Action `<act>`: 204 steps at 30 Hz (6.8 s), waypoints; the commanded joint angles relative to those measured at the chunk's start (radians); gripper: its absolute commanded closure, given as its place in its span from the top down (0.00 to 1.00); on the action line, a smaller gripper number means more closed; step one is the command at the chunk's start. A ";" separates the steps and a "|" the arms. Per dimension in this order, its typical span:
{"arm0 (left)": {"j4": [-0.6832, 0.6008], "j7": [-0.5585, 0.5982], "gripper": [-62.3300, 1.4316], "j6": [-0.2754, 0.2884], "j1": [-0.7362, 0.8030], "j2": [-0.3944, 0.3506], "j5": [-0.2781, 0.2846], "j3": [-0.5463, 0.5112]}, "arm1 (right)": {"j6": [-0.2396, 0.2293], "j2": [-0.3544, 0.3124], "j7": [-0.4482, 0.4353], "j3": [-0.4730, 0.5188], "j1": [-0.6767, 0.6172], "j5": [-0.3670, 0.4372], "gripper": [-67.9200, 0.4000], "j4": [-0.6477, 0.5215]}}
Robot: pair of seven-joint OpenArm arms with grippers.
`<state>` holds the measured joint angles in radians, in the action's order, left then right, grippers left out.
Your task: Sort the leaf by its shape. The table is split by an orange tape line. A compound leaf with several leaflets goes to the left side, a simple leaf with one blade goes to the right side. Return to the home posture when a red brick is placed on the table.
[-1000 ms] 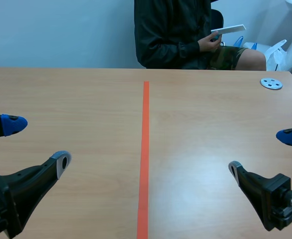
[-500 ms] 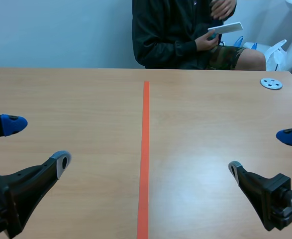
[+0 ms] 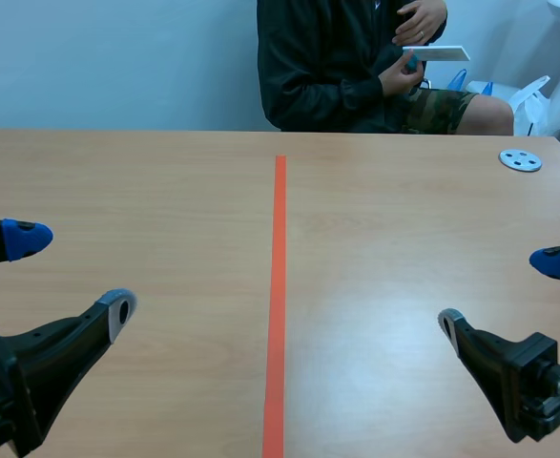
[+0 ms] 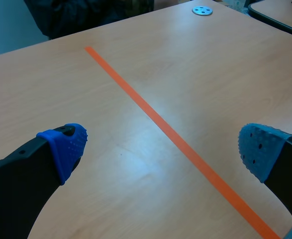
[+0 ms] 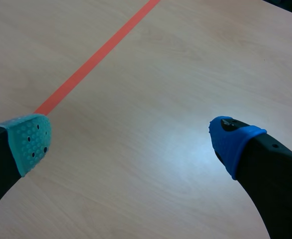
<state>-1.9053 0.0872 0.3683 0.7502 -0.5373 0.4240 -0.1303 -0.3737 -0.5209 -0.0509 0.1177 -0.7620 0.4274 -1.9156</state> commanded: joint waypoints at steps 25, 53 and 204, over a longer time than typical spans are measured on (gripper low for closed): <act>-0.018 0.018 1.00 0.001 -0.003 0.008 0.006 0.007 | 0.004 0.000 -0.011 0.003 0.014 0.003 1.00 -0.008; -0.018 0.018 1.00 0.001 -0.003 0.008 0.006 0.007 | 0.004 0.000 -0.011 0.003 0.014 0.003 1.00 -0.008; -0.018 0.018 1.00 0.001 -0.003 0.008 -0.001 0.007 | -0.116 0.208 -0.182 0.018 0.666 -0.097 0.03 0.688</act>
<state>-1.9053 0.0872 0.3683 0.7502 -0.5369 0.4164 -0.1303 -0.4892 -0.2924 -0.2256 0.1471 -0.1196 0.3164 -1.2312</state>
